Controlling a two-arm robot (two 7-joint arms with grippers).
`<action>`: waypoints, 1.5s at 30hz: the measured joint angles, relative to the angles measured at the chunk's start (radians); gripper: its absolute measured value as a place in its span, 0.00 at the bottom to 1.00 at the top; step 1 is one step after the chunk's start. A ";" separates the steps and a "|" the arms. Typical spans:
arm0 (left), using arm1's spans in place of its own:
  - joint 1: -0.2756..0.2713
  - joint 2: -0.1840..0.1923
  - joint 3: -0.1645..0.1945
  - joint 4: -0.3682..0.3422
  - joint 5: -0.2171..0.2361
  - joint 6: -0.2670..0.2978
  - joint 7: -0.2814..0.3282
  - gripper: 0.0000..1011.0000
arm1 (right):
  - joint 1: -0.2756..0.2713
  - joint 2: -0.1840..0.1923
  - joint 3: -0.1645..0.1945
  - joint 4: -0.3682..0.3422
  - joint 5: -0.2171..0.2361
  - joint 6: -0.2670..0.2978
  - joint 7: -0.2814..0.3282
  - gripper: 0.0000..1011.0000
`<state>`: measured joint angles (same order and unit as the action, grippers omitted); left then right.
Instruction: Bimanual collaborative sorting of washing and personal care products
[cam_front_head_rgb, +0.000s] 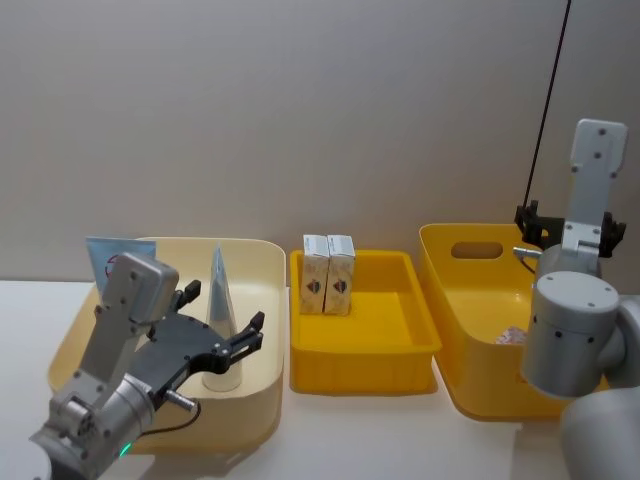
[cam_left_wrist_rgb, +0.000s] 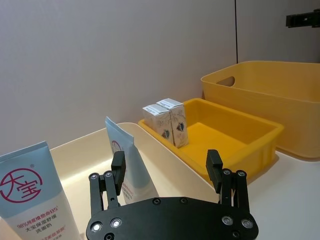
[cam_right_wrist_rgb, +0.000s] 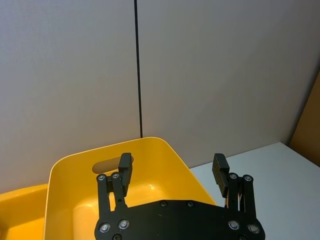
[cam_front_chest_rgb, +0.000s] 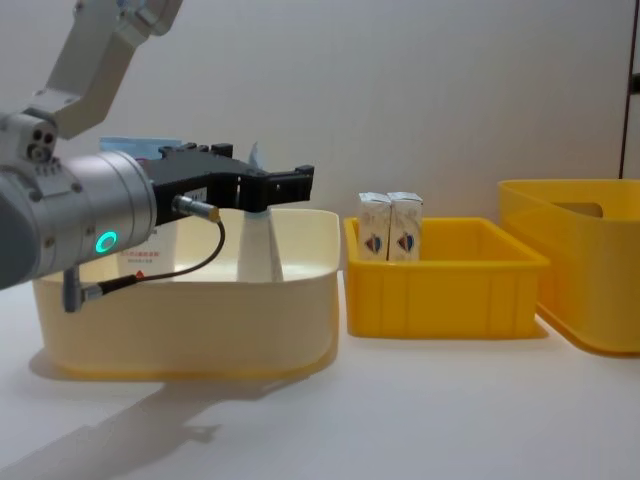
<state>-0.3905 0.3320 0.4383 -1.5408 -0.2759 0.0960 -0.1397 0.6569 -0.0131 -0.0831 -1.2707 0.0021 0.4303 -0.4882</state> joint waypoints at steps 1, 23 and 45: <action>-0.008 -0.003 0.000 0.008 0.000 0.006 -0.002 0.99 | 0.000 0.000 0.000 0.000 0.000 0.000 0.000 0.99; -0.089 -0.047 -0.004 0.109 0.052 0.084 0.041 0.99 | 0.000 0.000 0.000 0.000 0.000 0.000 0.000 0.99; -0.190 -0.083 0.001 0.286 0.065 0.075 -0.028 0.99 | 0.000 0.000 0.000 0.000 0.000 0.000 0.000 0.99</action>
<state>-0.5803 0.2486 0.4390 -1.2545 -0.2106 0.1707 -0.1676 0.6570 -0.0131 -0.0832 -1.2707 0.0023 0.4302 -0.4882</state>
